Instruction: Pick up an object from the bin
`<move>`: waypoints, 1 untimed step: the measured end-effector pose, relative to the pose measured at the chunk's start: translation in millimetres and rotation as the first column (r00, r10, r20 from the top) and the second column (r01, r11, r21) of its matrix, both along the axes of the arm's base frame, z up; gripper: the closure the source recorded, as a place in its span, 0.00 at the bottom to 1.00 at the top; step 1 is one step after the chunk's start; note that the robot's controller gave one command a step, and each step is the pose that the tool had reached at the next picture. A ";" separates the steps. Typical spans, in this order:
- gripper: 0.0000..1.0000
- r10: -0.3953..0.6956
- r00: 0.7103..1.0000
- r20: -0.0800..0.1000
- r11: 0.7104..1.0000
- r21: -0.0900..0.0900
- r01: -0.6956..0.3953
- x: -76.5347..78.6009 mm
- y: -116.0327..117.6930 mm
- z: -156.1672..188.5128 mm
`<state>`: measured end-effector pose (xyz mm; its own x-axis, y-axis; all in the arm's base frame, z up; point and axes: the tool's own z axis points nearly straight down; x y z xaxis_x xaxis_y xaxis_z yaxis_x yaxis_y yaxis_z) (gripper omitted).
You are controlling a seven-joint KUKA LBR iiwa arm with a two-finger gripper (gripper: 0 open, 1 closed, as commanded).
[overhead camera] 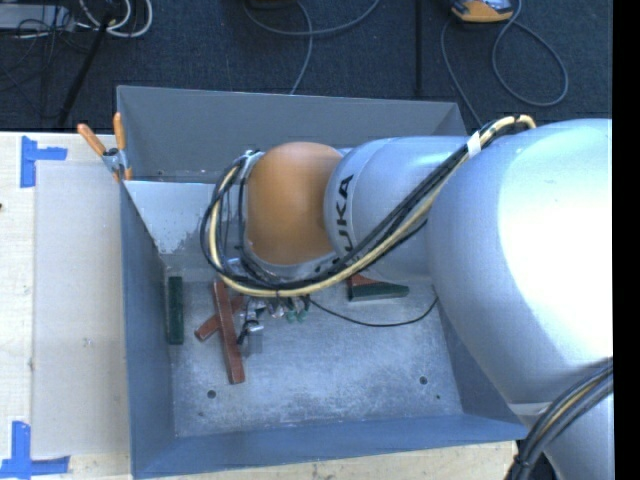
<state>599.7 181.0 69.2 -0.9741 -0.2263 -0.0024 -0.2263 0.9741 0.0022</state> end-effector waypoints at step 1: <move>1.00 -0.005 1.000 -0.001 1.000 -0.001 0.005 0.2 -2.5 1.0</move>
Offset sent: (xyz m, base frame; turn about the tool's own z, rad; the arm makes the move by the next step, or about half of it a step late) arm 0.0000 0.0000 0.0000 0.0000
